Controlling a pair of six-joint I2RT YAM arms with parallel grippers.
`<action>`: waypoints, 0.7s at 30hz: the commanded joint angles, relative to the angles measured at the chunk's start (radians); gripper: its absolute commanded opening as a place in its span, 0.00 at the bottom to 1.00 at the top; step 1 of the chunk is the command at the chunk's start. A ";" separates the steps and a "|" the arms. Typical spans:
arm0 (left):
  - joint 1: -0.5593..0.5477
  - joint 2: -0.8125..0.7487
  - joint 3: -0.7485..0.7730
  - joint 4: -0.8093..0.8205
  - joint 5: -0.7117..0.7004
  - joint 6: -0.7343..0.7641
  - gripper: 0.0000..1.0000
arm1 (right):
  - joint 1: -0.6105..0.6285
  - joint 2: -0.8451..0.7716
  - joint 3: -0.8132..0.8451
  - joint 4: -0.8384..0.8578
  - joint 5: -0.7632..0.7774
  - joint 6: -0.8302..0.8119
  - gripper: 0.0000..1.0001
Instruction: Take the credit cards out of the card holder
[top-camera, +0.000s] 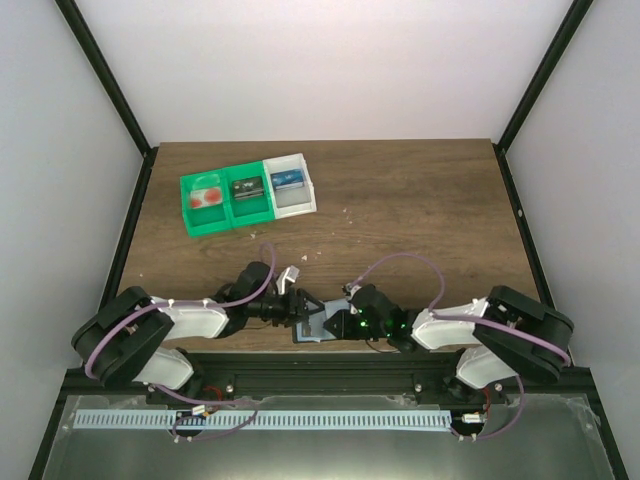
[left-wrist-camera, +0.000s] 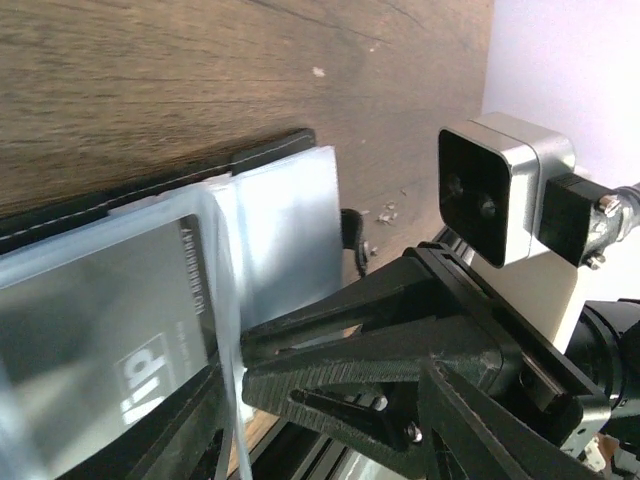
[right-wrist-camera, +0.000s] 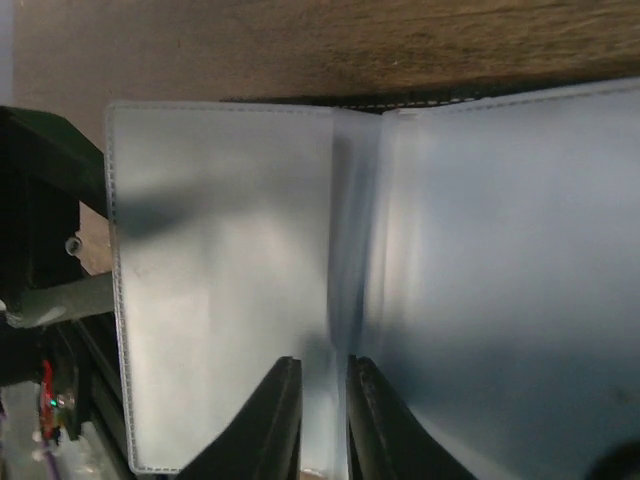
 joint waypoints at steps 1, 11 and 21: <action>-0.015 0.006 0.040 0.021 0.011 -0.007 0.53 | -0.006 -0.100 0.027 -0.131 0.045 -0.029 0.17; -0.081 0.105 0.095 0.110 0.013 -0.050 0.54 | -0.006 -0.474 -0.020 -0.402 0.232 -0.042 0.29; -0.116 0.162 0.129 0.174 -0.003 -0.063 0.54 | -0.006 -0.678 -0.073 -0.485 0.291 -0.020 0.31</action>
